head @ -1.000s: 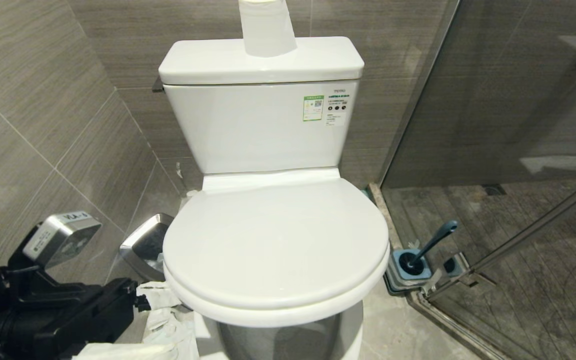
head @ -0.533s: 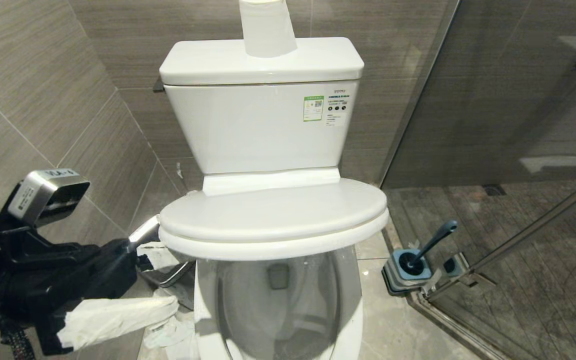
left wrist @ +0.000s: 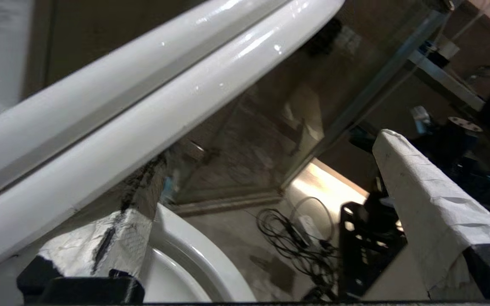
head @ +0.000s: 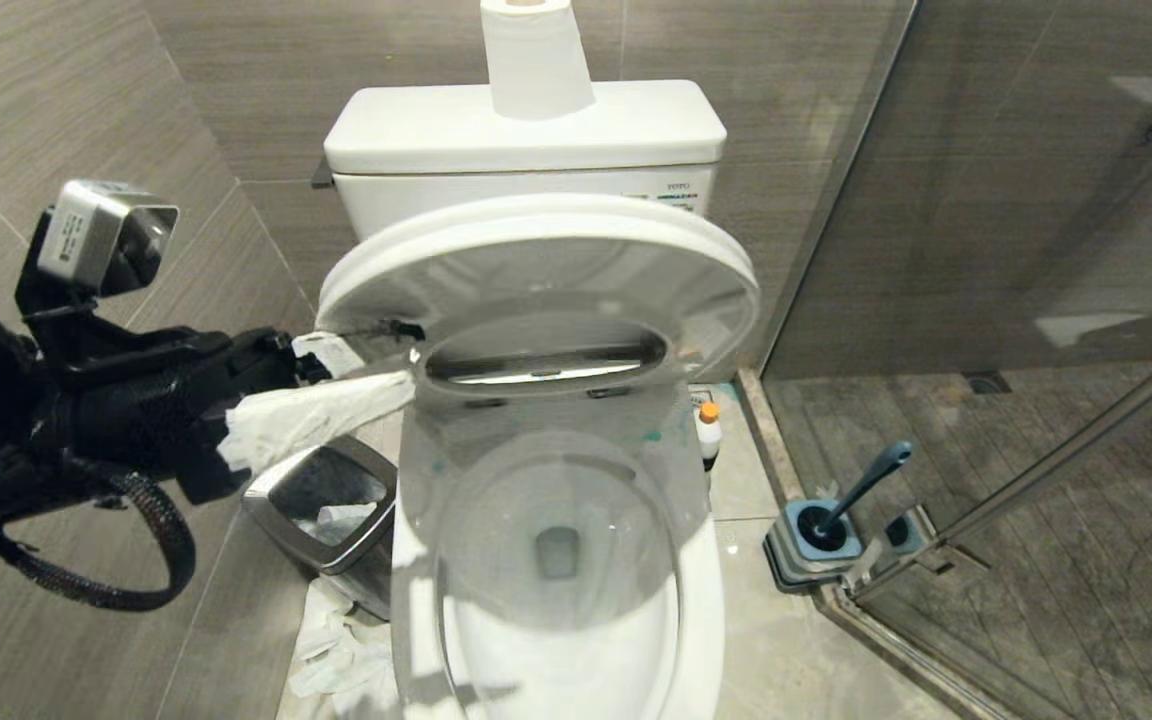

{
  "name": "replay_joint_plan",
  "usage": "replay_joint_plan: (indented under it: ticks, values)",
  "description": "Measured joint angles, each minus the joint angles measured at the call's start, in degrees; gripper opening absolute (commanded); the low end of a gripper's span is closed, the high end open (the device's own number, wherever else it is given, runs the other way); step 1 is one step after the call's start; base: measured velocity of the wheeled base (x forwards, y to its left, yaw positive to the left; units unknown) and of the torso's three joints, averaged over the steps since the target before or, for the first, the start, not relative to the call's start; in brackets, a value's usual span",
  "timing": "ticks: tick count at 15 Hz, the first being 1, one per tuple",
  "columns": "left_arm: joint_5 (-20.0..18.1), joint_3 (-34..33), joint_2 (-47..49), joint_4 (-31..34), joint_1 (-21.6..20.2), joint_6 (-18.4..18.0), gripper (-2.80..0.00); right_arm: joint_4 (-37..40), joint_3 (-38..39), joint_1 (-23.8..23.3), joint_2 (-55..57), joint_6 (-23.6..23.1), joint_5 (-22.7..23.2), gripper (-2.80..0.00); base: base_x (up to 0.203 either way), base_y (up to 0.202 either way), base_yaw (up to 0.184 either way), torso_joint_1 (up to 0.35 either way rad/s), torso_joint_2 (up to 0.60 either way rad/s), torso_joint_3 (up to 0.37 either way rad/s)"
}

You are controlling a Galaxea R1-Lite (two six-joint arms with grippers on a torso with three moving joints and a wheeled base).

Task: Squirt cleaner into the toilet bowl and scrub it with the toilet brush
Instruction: Use the left hand to lift the toilet lid slightly

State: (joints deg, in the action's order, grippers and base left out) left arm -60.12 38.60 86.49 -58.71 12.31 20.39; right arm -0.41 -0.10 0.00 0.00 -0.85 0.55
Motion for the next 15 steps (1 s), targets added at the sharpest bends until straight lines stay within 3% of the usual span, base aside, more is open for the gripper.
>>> replay_joint_plan:
  ticks: [4,8,11,15]
  values:
    - [7.25,7.79,4.76,0.68,-0.20,-0.69,0.00,-0.11,-0.04,0.00,0.00,0.00,0.07,-2.80,0.000,0.000,0.000,0.000,0.00,0.000]
    - [13.45,15.31,10.44,-6.29,-1.31,-1.51,0.00,0.00,-0.01,0.00,0.00,0.00,0.05,-2.80,0.000,0.000,0.000,0.008,0.00,0.000]
    - [14.38,19.37,13.67,-7.85,-3.19,-2.03,0.00,-0.02,0.02,0.00,0.00,0.00,0.05,-2.80,0.000,0.000,0.000,0.000,0.00,0.000]
    - [19.25,25.47,17.62,-8.05,-3.97,-2.62,0.00,0.00,0.02,0.00,0.00,0.00,0.02,-2.80,0.000,0.000,0.000,0.000,0.00,0.000]
